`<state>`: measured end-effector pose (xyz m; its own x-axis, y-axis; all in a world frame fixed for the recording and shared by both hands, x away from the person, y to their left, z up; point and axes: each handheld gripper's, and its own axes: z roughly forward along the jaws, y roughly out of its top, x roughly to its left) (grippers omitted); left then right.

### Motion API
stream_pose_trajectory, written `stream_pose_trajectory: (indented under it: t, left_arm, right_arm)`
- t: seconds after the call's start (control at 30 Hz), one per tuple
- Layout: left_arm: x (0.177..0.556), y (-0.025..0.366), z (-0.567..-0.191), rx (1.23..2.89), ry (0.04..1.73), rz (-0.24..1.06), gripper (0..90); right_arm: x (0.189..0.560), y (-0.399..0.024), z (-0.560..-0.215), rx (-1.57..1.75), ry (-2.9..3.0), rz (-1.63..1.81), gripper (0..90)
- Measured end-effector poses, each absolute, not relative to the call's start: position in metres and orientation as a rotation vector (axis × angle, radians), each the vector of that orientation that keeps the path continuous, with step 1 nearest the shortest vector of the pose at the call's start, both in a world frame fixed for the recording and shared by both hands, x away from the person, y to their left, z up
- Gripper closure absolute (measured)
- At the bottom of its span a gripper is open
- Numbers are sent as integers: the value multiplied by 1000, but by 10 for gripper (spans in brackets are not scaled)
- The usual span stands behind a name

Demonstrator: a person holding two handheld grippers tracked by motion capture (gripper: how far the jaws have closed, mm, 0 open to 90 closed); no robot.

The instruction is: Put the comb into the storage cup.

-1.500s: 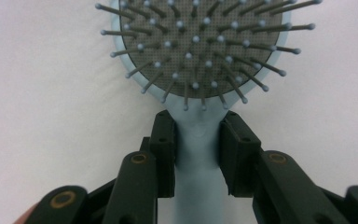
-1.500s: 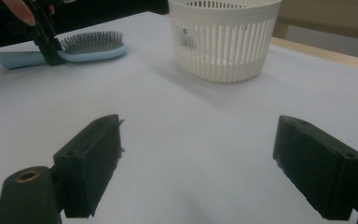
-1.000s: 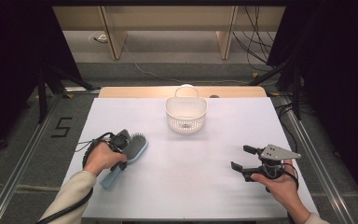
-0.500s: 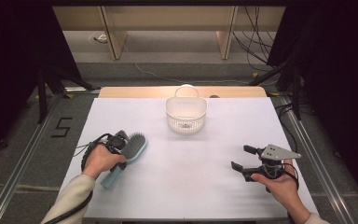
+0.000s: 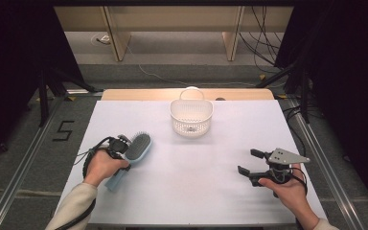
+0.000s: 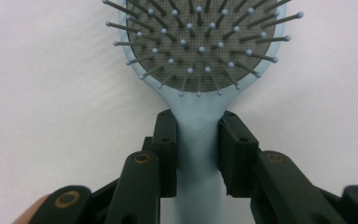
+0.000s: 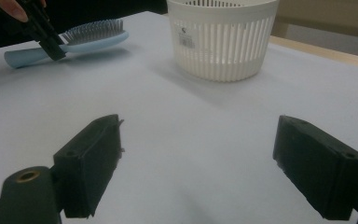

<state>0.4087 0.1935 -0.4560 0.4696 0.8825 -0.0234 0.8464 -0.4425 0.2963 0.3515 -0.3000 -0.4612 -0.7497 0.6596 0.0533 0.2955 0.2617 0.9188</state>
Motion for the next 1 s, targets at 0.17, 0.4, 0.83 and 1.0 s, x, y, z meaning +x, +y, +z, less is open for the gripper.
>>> stream_pose_trajectory:
  t: [0.17,0.4,0.83,1.0]
  left_arm:
    - [405,196,-450,2390,1458,237,700]
    - [402,198,-444,2341,1470,262,700]
    - [397,202,-437,2275,1417,355,699]
    - [397,202,-434,2230,1403,375,699]
  right_arm:
    - [352,-300,-461,878,2198,1488,163]
    - [351,-300,-461,869,2198,1488,163]
    - [351,-300,-461,870,2196,1490,163]
    - [350,-299,-461,868,2196,1492,163]
